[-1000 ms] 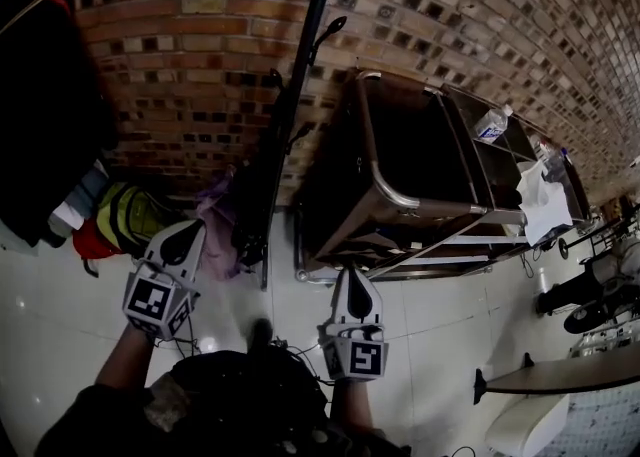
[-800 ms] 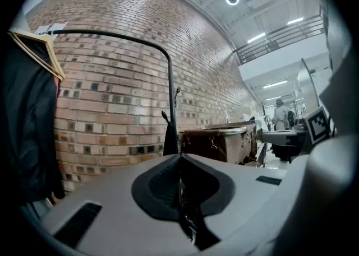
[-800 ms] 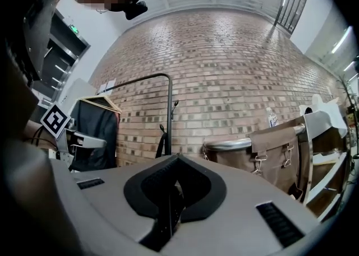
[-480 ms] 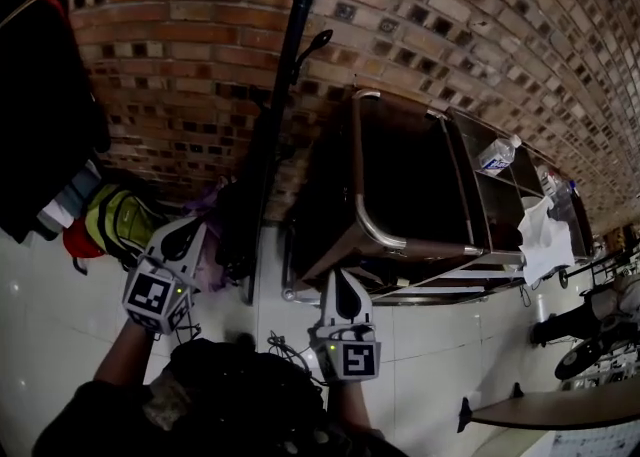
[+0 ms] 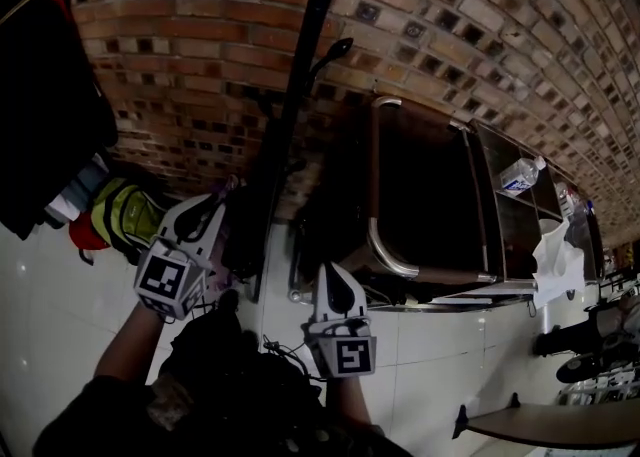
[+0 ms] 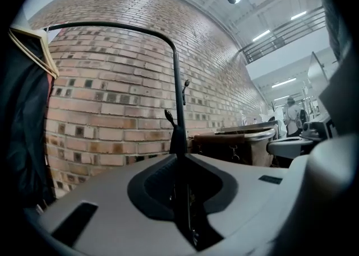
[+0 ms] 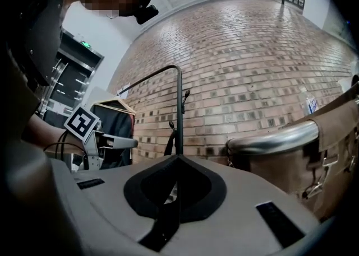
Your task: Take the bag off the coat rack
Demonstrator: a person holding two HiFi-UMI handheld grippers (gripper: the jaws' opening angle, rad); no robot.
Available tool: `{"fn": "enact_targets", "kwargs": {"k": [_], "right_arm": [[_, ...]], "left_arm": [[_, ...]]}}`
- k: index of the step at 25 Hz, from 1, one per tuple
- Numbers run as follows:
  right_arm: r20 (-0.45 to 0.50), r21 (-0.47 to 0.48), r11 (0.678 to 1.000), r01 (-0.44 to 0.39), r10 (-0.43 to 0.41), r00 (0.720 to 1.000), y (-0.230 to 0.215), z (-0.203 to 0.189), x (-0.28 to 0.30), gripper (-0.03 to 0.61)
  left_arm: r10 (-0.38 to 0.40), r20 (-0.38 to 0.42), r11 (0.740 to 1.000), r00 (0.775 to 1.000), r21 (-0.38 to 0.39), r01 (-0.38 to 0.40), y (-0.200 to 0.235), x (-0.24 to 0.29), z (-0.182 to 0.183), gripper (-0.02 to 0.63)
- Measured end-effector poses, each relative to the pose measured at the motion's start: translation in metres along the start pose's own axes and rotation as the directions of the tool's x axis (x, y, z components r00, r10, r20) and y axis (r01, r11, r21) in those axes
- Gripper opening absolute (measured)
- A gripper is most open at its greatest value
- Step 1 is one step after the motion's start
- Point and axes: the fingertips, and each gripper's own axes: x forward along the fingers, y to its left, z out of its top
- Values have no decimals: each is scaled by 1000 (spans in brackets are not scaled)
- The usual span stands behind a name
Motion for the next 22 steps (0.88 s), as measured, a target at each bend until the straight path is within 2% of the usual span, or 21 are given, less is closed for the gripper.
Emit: {"fn": "enact_targets", "kwargs": {"k": [3,7,9,14,18,22], "right_arm": [[-11,2,1000,3,-3,1000,0,-3,20,8],[-32,9,1000,17,-17,999,-4,-5,44,8],[-37,10,1000,26,-25,999,-9,-6,55,8],[-44,14,998,58,-58,997,-23,-10,73,8],[-58,15,998,68,-67,996,-29,-15,83,8],[-65,22,997,76,-74,995,-35,-19,90,8]], "left_arm": [[-36,1,999,999,12,36,6,23,0,88],[-114,-29,993,993,-14,114,11,53,-8,124],[-152,-46,988,987,-25,151,12,69,-12,166],[-232,-28,972,972,-36,231,9,106,-17,262],[-239,-63,971,969,-27,238,10,126,-21,262],[-257,-64,966,964,-26,256,8,139,-23,262]]}}
